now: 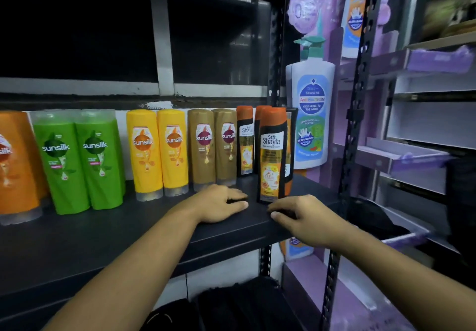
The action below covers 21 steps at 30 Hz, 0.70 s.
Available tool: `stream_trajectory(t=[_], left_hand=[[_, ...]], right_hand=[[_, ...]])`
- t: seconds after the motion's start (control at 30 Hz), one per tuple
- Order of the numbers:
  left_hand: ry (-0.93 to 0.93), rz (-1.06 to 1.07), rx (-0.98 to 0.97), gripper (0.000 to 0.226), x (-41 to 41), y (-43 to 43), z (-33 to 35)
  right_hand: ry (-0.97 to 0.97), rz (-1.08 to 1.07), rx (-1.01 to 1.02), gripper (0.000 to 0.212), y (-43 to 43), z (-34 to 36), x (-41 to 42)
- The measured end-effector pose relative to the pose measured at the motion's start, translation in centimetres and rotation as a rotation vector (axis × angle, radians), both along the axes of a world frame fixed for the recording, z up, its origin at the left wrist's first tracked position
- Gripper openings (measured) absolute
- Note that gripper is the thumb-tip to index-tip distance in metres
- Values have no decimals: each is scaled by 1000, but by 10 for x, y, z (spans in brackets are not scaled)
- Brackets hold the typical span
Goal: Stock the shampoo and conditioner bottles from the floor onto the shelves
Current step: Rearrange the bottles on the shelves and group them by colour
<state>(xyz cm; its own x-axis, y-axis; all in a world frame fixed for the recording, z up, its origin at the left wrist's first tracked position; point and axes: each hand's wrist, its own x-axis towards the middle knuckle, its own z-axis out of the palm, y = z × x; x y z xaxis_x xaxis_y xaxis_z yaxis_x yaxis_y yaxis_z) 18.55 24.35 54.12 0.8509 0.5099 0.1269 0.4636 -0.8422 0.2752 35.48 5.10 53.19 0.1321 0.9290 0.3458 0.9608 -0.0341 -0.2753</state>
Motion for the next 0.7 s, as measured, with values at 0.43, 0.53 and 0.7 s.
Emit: stream_trajectory(t=[0.43,0.53,0.7], left_hand=[[-479,-42,-406,76,48,-29,17],[-575,-36,-437,65,60,-30,8],[-639,63,-321,62,57,-20,0]], right_hand=[[587,-285,401,45,24,5,43],[868,-179,329,70,44,12,55],[994,-19,270,66,71,2,68]])
